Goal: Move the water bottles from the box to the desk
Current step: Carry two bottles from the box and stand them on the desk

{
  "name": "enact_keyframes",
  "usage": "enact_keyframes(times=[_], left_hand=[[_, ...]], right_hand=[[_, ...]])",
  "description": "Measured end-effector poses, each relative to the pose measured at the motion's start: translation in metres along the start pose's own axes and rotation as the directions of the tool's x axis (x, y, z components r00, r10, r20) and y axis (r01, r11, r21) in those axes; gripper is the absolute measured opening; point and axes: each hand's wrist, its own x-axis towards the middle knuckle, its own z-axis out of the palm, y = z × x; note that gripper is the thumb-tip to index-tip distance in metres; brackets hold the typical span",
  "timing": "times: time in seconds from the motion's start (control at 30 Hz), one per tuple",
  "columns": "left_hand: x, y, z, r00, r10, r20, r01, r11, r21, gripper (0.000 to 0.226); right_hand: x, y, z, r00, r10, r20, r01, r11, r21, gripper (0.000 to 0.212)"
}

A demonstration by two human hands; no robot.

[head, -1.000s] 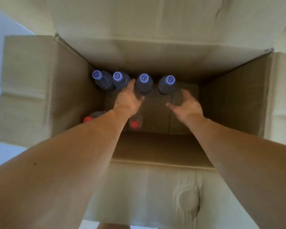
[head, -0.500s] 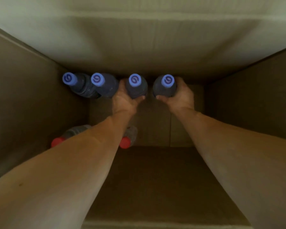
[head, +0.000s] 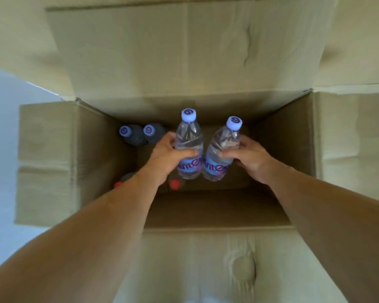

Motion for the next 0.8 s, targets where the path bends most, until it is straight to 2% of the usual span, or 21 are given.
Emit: enact_keyframes(times=[0.17, 0.23, 0.3, 0.33, 0.43, 0.63, 0.73, 0.8], left_hand=[[-0.079, 0.074, -0.009, 0.998, -0.007, 0.067, 0.012, 0.997, -0.075, 0.073], [-0.107, 0.108, -0.007, 0.995, 0.006, 0.097, 0.002, 0.996, -0.086, 0.057], [-0.136, 0.142, -0.007, 0.995, 0.024, 0.093, -0.011, 0.991, -0.133, 0.04], [-0.152, 0.159, -0.009, 0.995, 0.042, 0.087, -0.028, 0.987, -0.155, 0.04], [-0.202, 0.211, -0.013, 0.989, 0.098, 0.11, -0.079, 0.984, -0.161, 0.059], [-0.3, 0.312, -0.019, 0.971, 0.181, 0.156, -0.151, 0.971, -0.186, 0.055], [-0.341, 0.351, -0.016, 0.965, 0.205, 0.166, -0.163, 0.958, -0.236, 0.048], [-0.363, 0.371, -0.012, 0.956, 0.23, 0.182, -0.179, 0.949, -0.258, 0.047]], right_hand=[[-0.078, -0.069, -0.009, 0.98, 0.037, 0.196, -0.056, 0.994, 0.089, 0.041], [-0.107, -0.1, -0.015, 0.97, 0.007, 0.244, -0.04, 0.991, 0.13, 0.035], [-0.136, -0.128, -0.02, 0.96, -0.034, 0.276, -0.021, 0.981, 0.195, 0.04], [-0.151, -0.142, -0.021, 0.961, -0.042, 0.274, -0.023, 0.973, 0.229, 0.048], [-0.195, -0.18, -0.024, 0.97, -0.059, 0.235, -0.022, 0.943, 0.331, 0.063], [-0.283, -0.251, -0.032, 0.965, -0.186, 0.186, 0.074, 0.87, 0.487, 0.071], [-0.325, -0.279, -0.042, 0.951, -0.271, 0.151, 0.168, 0.858, 0.485, 0.061], [-0.353, -0.294, -0.048, 0.943, -0.316, 0.107, 0.235, 0.856, 0.46, 0.067]])
